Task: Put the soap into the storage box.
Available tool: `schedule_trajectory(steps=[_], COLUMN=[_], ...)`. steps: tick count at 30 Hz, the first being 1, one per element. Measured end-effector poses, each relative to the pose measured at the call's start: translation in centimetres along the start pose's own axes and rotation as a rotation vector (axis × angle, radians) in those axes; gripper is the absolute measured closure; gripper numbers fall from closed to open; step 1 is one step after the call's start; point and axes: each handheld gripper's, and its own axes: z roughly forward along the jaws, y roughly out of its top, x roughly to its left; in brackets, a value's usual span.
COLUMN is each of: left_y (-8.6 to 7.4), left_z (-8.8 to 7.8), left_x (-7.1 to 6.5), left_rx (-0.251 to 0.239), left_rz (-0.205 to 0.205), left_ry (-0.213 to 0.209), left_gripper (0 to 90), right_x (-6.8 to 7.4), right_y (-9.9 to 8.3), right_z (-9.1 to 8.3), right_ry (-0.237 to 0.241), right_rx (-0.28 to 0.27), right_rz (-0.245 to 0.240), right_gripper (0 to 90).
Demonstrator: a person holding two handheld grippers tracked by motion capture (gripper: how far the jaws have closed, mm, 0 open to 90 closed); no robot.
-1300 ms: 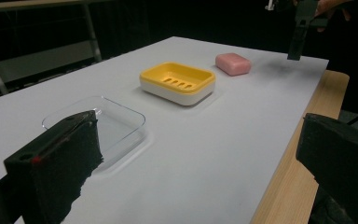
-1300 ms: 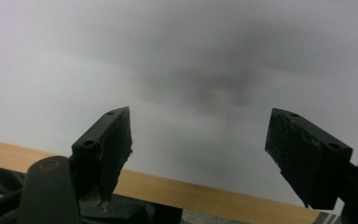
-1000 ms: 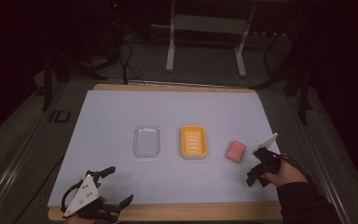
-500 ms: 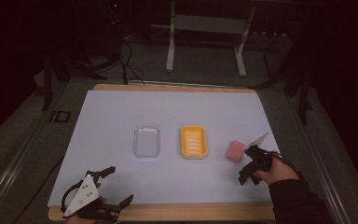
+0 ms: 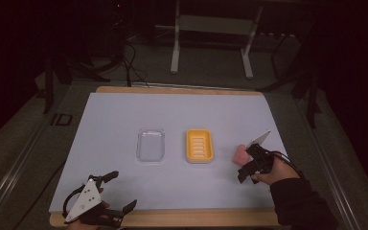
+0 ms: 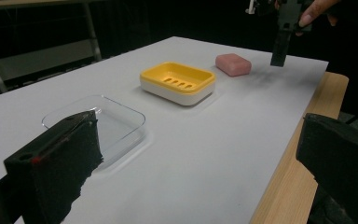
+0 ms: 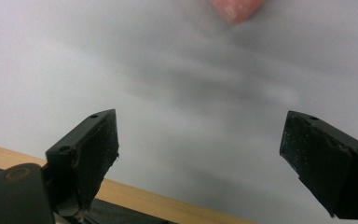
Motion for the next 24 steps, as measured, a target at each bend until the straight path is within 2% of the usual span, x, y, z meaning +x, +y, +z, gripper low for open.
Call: schedule_trajectory(steps=[5,8,15,18,19,20,21,24], left_y=[0.0,0.0,0.0,0.0,0.0,0.0,0.0,0.0], left_z=[0.0,0.0,0.0,0.0,0.0,0.0,0.0,0.0], left_x=[0.0,0.0,0.0,0.0,0.0,0.0,0.0,0.0], left_rx=[0.0,0.001,0.0,0.001,0.001,0.001,0.001,0.003], left_rz=[-0.001,-0.002,-0.004,-0.003,-0.003,-0.003,-0.003,-0.002], left_ry=[0.0,0.001,0.001,0.0,0.0,0.0,0.0,0.0], left_gripper=[0.2,0.2,0.2,0.2,0.2,0.2,0.2,0.2], right_x=[0.1,0.1,-0.1,-0.3,-0.3,-0.6,-0.6,-0.9], right_y=[0.7,1.8,3.9,4.7,4.7,5.3,5.3,6.4], right_z=[-0.2,-0.9,-1.7,-1.7,-1.7,-1.6,-1.6,-1.1], right_ry=[-0.009,-0.015,0.012,0.004,0.004,0.001,0.001,-0.016], right_rx=[-0.024,-0.058,-0.102,-0.122,-0.122,-0.127,-0.127,-0.132], right_rz=[0.015,0.045,0.148,0.199,0.199,0.235,0.235,0.283], right_gripper=[11.3,12.7,15.4,18.2,18.2,18.3,18.3,18.4])
